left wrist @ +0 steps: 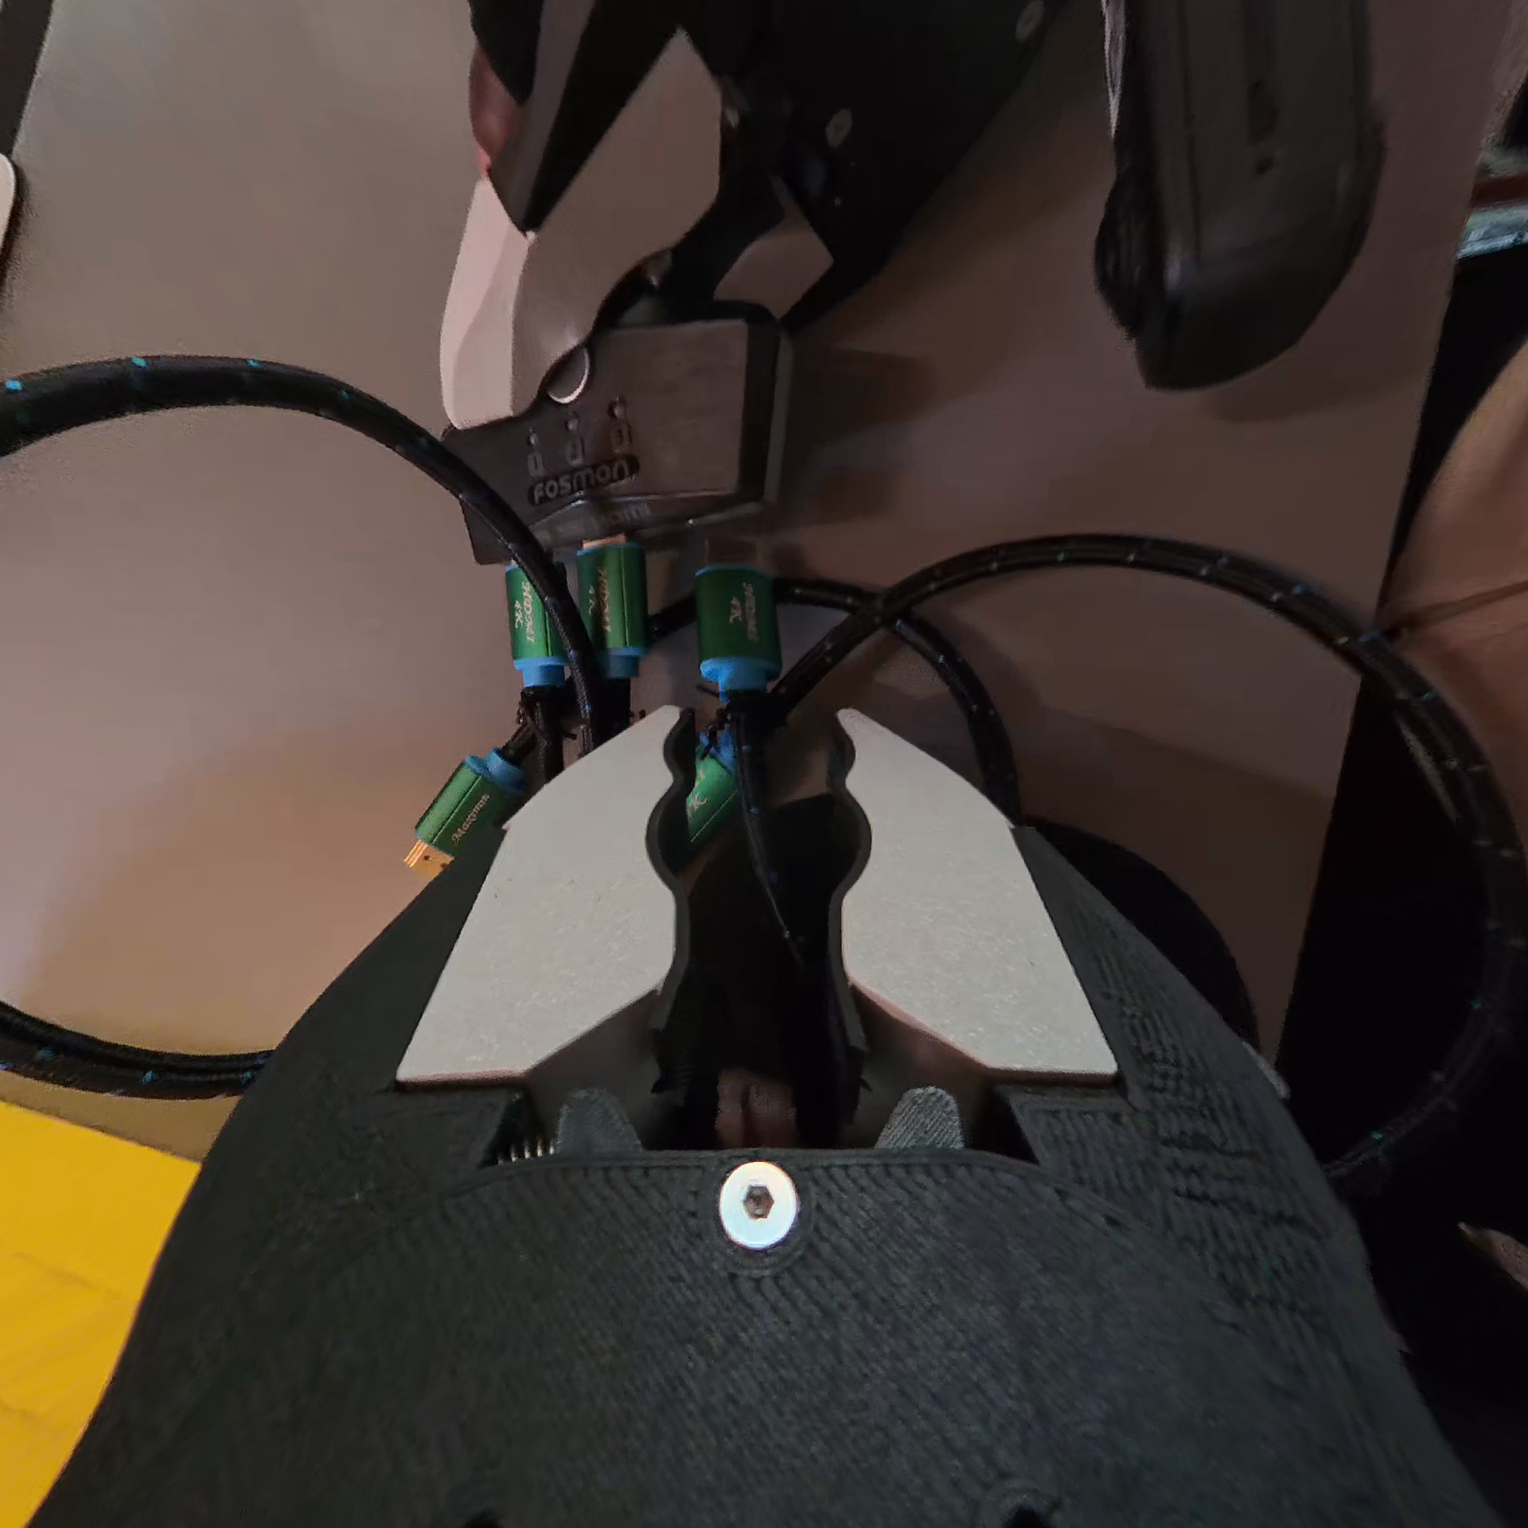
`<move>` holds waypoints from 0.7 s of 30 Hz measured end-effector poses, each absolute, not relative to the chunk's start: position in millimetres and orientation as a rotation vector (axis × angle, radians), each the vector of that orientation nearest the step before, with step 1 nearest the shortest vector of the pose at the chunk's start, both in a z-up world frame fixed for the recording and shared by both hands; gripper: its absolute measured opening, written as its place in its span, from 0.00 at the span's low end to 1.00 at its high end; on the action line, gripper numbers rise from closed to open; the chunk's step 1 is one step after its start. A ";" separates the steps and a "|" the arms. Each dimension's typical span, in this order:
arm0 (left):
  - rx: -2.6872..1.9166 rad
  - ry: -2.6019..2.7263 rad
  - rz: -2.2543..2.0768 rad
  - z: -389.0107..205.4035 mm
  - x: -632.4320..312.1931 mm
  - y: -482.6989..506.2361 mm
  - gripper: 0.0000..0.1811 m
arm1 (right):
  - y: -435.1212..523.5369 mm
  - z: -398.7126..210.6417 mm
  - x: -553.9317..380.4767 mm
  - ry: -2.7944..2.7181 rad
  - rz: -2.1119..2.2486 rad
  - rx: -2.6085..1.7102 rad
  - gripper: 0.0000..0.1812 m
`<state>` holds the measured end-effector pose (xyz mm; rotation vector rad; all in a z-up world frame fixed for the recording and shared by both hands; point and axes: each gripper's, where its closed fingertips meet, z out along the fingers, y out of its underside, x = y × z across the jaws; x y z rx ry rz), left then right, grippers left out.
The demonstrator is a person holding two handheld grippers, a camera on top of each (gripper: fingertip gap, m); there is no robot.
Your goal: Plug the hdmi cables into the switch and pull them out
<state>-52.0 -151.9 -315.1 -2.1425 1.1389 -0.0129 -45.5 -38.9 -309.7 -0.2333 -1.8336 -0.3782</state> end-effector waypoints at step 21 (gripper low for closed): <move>-2.012 1.062 -0.359 -306.0 -33.4 -157.7 0.08 | -62.4 -301.3 -45.4 -1.799 -0.128 -0.213 0.12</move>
